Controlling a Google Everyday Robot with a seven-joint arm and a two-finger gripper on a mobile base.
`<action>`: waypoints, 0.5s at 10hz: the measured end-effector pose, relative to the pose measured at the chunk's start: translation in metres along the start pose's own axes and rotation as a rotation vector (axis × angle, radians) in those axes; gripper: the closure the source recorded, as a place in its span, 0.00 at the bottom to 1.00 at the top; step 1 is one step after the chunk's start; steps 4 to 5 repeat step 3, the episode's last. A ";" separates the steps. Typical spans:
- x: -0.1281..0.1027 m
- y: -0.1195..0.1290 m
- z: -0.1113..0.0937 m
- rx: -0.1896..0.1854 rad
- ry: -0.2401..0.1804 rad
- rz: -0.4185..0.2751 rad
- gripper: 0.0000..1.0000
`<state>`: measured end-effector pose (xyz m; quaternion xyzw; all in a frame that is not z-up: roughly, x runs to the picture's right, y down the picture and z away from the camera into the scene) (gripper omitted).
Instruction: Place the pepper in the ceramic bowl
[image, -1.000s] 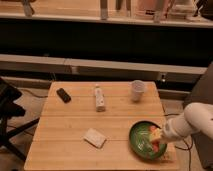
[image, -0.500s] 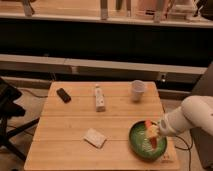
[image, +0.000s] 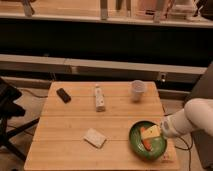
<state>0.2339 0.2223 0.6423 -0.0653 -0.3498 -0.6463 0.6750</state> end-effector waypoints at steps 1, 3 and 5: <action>-0.001 -0.002 -0.001 -0.003 -0.006 -0.001 0.42; -0.002 0.001 -0.002 -0.005 -0.005 0.010 0.54; -0.002 0.001 -0.002 -0.005 -0.005 0.010 0.54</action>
